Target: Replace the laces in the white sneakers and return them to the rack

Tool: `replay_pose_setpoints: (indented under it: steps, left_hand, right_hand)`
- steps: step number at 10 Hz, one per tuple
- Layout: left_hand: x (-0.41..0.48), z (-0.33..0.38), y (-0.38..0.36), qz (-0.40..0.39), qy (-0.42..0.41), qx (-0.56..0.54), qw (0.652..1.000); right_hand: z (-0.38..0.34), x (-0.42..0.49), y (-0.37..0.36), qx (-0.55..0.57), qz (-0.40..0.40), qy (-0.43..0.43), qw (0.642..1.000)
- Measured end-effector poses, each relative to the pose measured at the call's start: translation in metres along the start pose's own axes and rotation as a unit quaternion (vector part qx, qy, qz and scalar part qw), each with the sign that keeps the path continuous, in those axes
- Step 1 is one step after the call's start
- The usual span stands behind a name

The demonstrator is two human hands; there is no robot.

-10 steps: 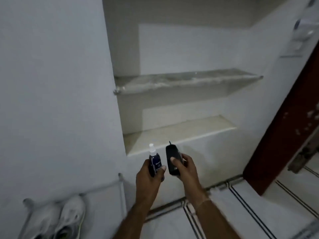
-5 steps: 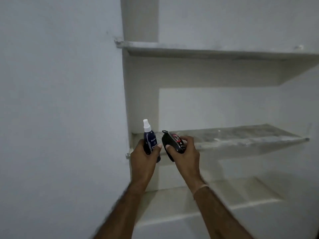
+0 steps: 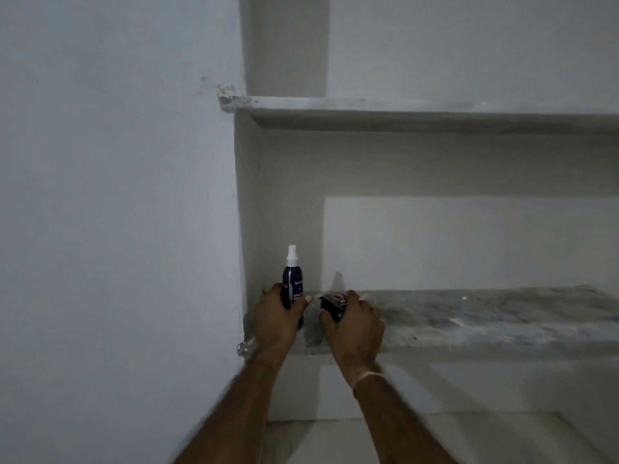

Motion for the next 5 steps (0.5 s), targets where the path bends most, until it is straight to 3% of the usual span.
replay_pose_setpoints:
  steps: [3,5]
  left_hand:
    - [-0.015,-0.001,0.001,0.005,-0.021,0.044,0.999]
    - [-0.02,0.004,0.012,0.033,-0.037,-0.008,0.999]
  right_hand:
    - [-0.015,-0.001,-0.002,0.002,-0.049,-0.009,0.999]
    - [-0.016,-0.003,-0.001,0.032,-0.043,-0.021,0.998]
Point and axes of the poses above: each hand's wrist, its own x-axis towards the middle knuckle, its own y-axis out of the back of the hand, z = x × y, the point moved 5 cm from there along x, towards the middle knuckle, and after that the axes turned 6 degrees about -x, right-handed, at the moved point
